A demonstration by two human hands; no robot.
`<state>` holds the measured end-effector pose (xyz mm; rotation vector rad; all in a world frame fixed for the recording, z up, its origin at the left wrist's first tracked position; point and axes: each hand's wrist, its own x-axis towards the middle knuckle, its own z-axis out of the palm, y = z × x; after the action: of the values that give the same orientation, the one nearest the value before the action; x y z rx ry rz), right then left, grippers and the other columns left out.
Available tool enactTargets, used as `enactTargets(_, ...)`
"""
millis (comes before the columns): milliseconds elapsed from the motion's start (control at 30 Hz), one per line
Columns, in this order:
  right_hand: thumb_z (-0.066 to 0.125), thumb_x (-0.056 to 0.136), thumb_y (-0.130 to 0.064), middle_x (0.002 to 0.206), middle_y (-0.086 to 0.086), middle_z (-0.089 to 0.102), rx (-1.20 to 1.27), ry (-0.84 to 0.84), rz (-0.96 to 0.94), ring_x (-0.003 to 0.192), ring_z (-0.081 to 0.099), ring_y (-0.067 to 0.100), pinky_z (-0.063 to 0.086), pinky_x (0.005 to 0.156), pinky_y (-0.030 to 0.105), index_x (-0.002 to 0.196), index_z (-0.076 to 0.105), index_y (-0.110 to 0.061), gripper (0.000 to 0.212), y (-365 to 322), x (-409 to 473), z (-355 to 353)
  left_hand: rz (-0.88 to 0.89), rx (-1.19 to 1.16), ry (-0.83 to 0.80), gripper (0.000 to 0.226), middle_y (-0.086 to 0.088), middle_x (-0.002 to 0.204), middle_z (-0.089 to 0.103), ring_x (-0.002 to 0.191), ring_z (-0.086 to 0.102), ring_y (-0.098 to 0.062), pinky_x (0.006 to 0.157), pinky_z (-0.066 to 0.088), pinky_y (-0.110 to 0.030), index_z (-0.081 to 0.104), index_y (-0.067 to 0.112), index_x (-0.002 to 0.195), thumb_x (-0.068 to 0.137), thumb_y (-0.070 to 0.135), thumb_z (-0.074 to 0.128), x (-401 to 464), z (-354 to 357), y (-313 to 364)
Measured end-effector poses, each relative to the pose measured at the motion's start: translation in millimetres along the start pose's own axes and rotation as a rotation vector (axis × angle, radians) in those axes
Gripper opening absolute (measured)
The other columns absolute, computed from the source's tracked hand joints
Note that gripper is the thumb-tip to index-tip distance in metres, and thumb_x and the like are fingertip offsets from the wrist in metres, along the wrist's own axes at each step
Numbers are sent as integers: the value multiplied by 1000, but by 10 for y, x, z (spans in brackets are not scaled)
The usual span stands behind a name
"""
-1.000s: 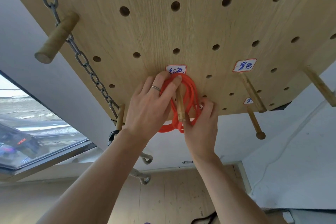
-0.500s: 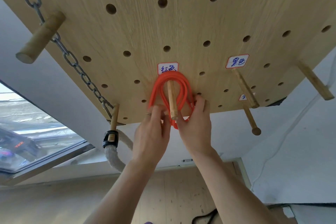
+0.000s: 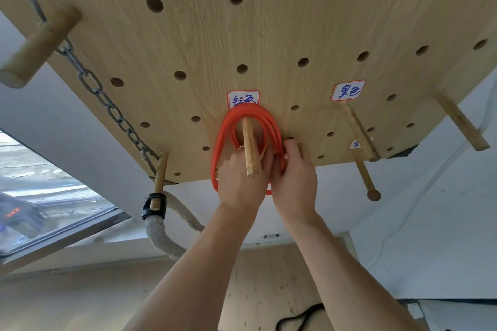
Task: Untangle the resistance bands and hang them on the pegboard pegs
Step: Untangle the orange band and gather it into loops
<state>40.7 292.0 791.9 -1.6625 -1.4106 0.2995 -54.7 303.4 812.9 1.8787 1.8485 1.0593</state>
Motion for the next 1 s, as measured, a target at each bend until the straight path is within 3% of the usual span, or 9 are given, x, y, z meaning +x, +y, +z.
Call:
enactTargets(67, 53, 98, -13, 88, 0, 61, 16, -35, 6, 67, 50, 21, 36, 58, 31, 99, 60, -17, 7, 33, 13, 24, 6, 2, 1, 28, 2, 65, 61, 55, 61, -24, 49, 49, -36, 54, 18, 81, 100, 38, 55, 0, 8, 16)
enactTargets(233, 57, 97, -20, 69, 5, 61, 230, -140, 113, 65, 57, 30, 52, 61, 47, 85, 56, -23, 12, 64, 54, 38, 93, 81, 26, 22, -4, 66, 62, 51, 56, -26, 46, 35, -28, 58, 12, 91, 99, 32, 61, 3, -30, -25)
enactTargets(333, 58, 98, -13, 69, 4, 62, 302, -172, 93, 63, 56, 28, 51, 60, 44, 91, 61, -21, 11, 53, 56, 9, 84, 119, -13, 24, -7, 70, 64, 55, 59, -30, 50, 46, -35, 60, 9, 91, 100, 31, 58, 34, -56, -34)
enactTargets(467, 54, 98, -11, 65, 3, 58, 262, -173, 80, 58, 55, 27, 52, 53, 42, 89, 58, -19, 12, 62, 40, 79, 91, 182, -24, 19, -9, 69, 64, 56, 60, -34, 49, 46, -34, 61, 8, 86, 96, 23, 57, 65, -68, -32)
enactTargets(567, 46, 97, -11, 82, 6, 62, 172, -67, 79, 67, 58, 27, 51, 57, 40, 97, 56, -14, 10, 41, 33, 126, 138, 154, 16, 28, -5, 60, 62, 49, 59, -30, 47, 51, -38, 60, 12, 82, 92, 35, 50, 55, -90, -13)
enactTargets(667, 55, 96, -7, 108, 12, 59, 28, -20, 2, 73, 53, 24, 42, 64, 32, 105, 59, -5, 10, -23, -37, 138, 156, 175, 34, 27, 1, 61, 61, 50, 58, -24, 46, 52, -37, 61, 16, 85, 89, 39, 48, 68, -105, -30)
enactTargets(733, 61, 92, -7, 119, 14, 53, -21, -18, -16, 76, 57, 29, 48, 65, 36, 107, 59, -5, 15, -44, -100, 153, 172, 192, 39, 20, 3, 61, 61, 48, 56, -22, 44, 51, -36, 62, 19, 84, 87, 35, 52, 72, -100, -50)
enactTargets(867, 69, 91, -8, 117, 13, 55, -78, -6, 15, 82, 65, 35, 52, 64, 38, 121, 55, -6, 33, 49, -109, 184, 223, 208, 44, 22, 3, 55, 57, 44, 53, -24, 42, 50, -34, 62, 18, 77, 85, 37, 55, 61, -147, -50)
enactTargets(1000, 66, 95, -10, 117, 14, 56, -89, -54, 30, 80, 66, 36, 46, 64, 31, 122, 51, -6, 31, 84, -75, 191, 255, 231, 35, 26, 0, 57, 59, 46, 55, -26, 44, 52, -36, 63, 15, 75, 85, 36, 52, 74, -188, -75)
